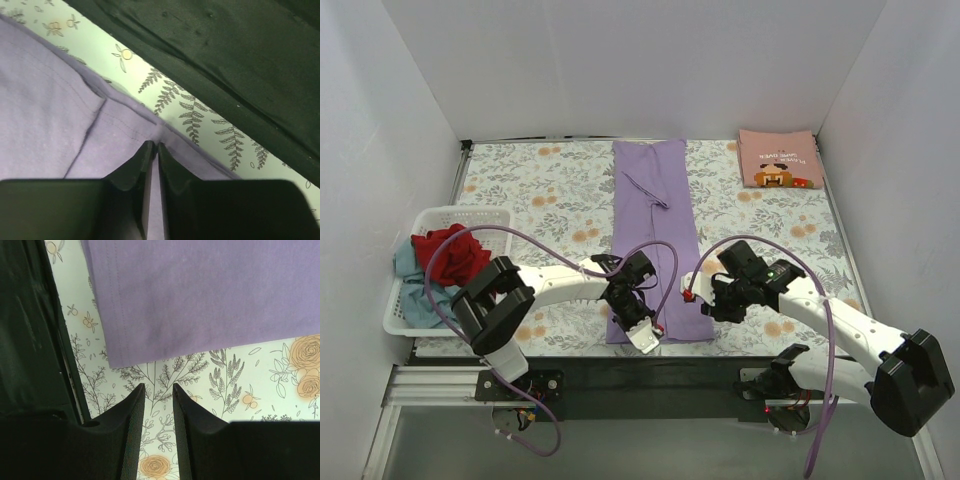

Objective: Fold and stack the t-shirts
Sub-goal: Fold the tshirt

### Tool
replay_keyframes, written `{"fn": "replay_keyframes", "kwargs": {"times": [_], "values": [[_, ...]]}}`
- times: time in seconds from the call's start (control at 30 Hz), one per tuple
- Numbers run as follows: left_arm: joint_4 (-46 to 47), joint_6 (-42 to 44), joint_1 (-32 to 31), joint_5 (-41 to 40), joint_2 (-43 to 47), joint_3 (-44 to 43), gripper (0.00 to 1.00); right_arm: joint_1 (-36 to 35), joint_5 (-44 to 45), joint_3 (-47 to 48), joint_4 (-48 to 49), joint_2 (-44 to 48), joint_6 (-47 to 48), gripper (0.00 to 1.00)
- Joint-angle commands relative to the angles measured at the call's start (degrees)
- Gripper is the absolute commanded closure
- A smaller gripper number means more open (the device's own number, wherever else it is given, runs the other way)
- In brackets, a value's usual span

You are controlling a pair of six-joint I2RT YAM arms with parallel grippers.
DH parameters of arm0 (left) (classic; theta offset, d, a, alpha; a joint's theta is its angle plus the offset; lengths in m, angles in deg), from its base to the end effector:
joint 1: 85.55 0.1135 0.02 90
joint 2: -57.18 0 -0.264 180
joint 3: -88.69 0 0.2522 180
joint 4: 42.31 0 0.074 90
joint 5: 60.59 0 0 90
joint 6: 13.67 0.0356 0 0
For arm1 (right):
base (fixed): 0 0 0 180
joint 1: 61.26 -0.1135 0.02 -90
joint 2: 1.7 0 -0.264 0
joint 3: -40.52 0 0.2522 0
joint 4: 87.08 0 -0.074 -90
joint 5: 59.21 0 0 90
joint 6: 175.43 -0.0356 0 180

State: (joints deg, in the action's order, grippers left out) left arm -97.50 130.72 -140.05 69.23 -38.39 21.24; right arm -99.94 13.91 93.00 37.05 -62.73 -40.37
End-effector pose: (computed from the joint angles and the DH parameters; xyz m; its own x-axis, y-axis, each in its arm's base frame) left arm 0.1440 -0.2411 0.1567 0.2078 0.7840 -0.5849 0.8582 -0.4330 -0.2756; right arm 0.1404 0.1257 0.2095 -0.0048 -0.8715 -0.4904 -0.9900 0.0733 -0.1206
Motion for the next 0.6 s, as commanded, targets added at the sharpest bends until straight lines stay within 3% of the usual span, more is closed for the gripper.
{"fn": "replay_keyframes", "kwargs": {"times": [0.0,0.13,0.33,0.57], "values": [[2.31,-0.51,-0.43,2.02,5.12,0.95,0.94,0.09,-4.29,5.04,-0.34,-1.44,-2.60,0.65],[6.53,-3.06,-0.34,2.73,9.08,4.82,1.00,0.09,-10.53,10.23,0.27,-8.38,-8.83,0.64],[10.23,-3.24,-0.34,2.38,14.09,10.53,1.00,-0.96,-20.10,12.43,1.67,-15.50,-18.85,0.63],[12.42,-5.26,-0.34,1.85,15.24,12.64,1.00,-3.86,-20.39,14.37,6.06,-22.37,-28.61,0.60]]}}
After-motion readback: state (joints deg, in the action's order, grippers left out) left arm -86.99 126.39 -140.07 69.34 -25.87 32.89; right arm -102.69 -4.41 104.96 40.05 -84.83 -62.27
